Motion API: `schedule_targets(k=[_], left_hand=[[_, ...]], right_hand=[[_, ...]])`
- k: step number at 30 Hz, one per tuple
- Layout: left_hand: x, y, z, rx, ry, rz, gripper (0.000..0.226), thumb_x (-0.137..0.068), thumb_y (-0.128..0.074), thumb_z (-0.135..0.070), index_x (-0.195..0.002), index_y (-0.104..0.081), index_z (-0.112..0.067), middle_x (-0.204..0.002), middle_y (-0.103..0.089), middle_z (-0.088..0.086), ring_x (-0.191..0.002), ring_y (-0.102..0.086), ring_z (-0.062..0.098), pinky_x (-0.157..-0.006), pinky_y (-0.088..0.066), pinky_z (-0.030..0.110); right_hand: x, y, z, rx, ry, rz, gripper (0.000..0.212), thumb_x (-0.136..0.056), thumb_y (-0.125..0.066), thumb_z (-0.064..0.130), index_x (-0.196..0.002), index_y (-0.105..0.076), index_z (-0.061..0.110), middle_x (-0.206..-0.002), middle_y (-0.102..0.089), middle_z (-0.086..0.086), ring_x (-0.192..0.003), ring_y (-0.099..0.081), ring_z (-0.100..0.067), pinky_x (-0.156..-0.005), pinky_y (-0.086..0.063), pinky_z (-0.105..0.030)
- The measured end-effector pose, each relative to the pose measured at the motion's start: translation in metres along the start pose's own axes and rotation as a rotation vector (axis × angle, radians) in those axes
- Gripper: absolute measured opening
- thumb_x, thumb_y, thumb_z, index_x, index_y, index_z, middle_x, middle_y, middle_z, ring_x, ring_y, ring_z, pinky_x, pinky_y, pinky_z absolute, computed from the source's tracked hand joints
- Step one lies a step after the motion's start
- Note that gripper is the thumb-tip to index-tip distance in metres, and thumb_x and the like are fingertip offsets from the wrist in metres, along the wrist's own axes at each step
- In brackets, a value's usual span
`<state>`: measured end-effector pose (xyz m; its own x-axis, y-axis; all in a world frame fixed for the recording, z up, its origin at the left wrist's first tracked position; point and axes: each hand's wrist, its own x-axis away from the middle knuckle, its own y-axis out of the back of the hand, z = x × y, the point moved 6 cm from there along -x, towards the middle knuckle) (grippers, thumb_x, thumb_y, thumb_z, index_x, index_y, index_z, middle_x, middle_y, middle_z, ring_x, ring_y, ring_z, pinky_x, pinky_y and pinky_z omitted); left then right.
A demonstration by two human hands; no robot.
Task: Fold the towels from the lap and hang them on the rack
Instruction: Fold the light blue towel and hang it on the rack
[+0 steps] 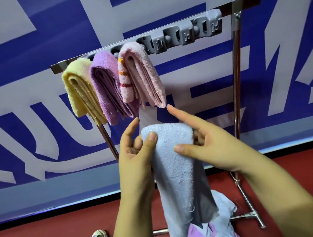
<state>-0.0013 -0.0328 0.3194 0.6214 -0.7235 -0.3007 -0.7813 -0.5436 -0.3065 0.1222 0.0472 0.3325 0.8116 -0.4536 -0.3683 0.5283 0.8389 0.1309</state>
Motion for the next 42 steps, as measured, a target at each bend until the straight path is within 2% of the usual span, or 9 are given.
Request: schedule_targets(k=[9,13,17,22,27,29,33,38,42], left_hand=[[0.005,0.008,-0.010,-0.123,0.049,0.149,0.072,-0.072,-0.065,-0.012,-0.137,-0.042,-0.033,-0.090,-0.075,0.000,-0.092,-0.070,0.015,-0.078,-0.056,0.025],[0.004,0.012,-0.014,-0.106,-0.014,0.077,0.065,-0.071,-0.066,-0.007,-0.128,-0.050,-0.033,-0.067,-0.068,-0.003,-0.075,-0.067,0.011,-0.070,-0.054,0.021],[0.002,0.012,-0.012,-0.071,-0.060,0.049,0.063,-0.070,-0.070,-0.011,-0.124,-0.053,-0.040,-0.067,-0.060,0.002,-0.077,-0.063,0.016,-0.076,-0.054,0.027],[0.008,0.002,-0.016,-0.186,-0.184,0.053,0.059,-0.075,-0.068,-0.008,-0.124,-0.052,-0.037,-0.055,-0.050,-0.014,-0.061,-0.052,0.002,-0.069,-0.048,0.014],[0.005,0.003,-0.024,-0.226,-0.277,0.016,0.061,-0.074,-0.071,-0.012,-0.125,-0.053,-0.039,-0.066,-0.055,-0.017,-0.071,-0.054,0.004,-0.076,-0.048,0.020],[0.005,0.002,-0.027,-0.212,-0.288,0.030,0.063,-0.074,-0.071,-0.011,-0.127,-0.052,-0.037,-0.072,-0.059,-0.015,-0.076,-0.057,0.005,-0.079,-0.049,0.021],[0.004,-0.004,-0.031,-0.165,-0.262,0.114,0.076,-0.073,-0.072,-0.001,-0.137,-0.042,-0.025,-0.079,-0.066,-0.010,-0.083,-0.063,0.005,-0.079,-0.052,0.022],[-0.001,-0.003,-0.032,-0.146,-0.250,0.137,0.067,-0.073,-0.069,0.001,-0.129,-0.048,-0.030,-0.087,-0.067,0.001,-0.088,-0.064,0.011,-0.080,-0.052,0.024],[0.001,-0.008,-0.034,-0.161,-0.285,0.107,0.060,-0.070,-0.074,0.004,-0.118,-0.052,-0.026,-0.084,-0.068,-0.012,-0.084,-0.064,0.005,-0.076,-0.052,0.020]], right_hand=[[-0.006,-0.005,0.004,-0.175,0.072,-0.155,0.048,-0.087,-0.055,-0.005,-0.115,-0.058,0.034,-0.099,-0.072,0.014,-0.095,-0.064,0.000,-0.082,-0.050,-0.015],[-0.007,-0.007,-0.004,-0.191,0.041,-0.139,0.048,-0.086,-0.057,0.009,-0.126,-0.052,0.035,-0.104,-0.071,0.011,-0.100,-0.064,-0.005,-0.084,-0.051,-0.018],[-0.001,-0.009,-0.004,-0.120,0.033,-0.060,0.060,-0.088,-0.060,0.012,-0.134,-0.041,0.044,-0.118,-0.067,0.001,-0.112,-0.062,-0.017,-0.096,-0.049,-0.032],[0.000,0.004,0.001,-0.050,0.084,-0.180,0.057,-0.083,-0.063,0.018,-0.126,-0.047,0.053,-0.105,-0.055,-0.041,-0.100,-0.050,-0.057,-0.087,-0.045,-0.064],[0.003,0.016,0.005,-0.010,0.157,-0.390,0.058,-0.080,-0.070,0.011,-0.118,-0.052,0.051,-0.087,-0.072,-0.014,-0.089,-0.066,-0.034,-0.088,-0.052,-0.044],[0.003,0.014,0.007,0.006,0.186,-0.418,0.056,-0.078,-0.072,0.017,-0.117,-0.053,0.051,-0.085,-0.071,-0.016,-0.086,-0.065,-0.034,-0.085,-0.053,-0.044],[0.006,0.012,0.009,-0.109,0.213,-0.384,0.049,-0.075,-0.065,0.020,-0.117,-0.053,0.042,-0.092,-0.075,0.004,-0.092,-0.069,-0.007,-0.079,-0.051,-0.020],[0.008,0.013,0.018,-0.215,0.235,-0.324,0.049,-0.079,-0.057,0.012,-0.122,-0.049,0.034,-0.087,-0.075,0.006,-0.085,-0.068,-0.005,-0.075,-0.051,-0.017],[0.008,0.016,0.022,-0.253,0.257,-0.336,0.047,-0.078,-0.057,0.011,-0.120,-0.052,0.033,-0.086,-0.076,0.004,-0.084,-0.070,-0.007,-0.073,-0.053,-0.018]])
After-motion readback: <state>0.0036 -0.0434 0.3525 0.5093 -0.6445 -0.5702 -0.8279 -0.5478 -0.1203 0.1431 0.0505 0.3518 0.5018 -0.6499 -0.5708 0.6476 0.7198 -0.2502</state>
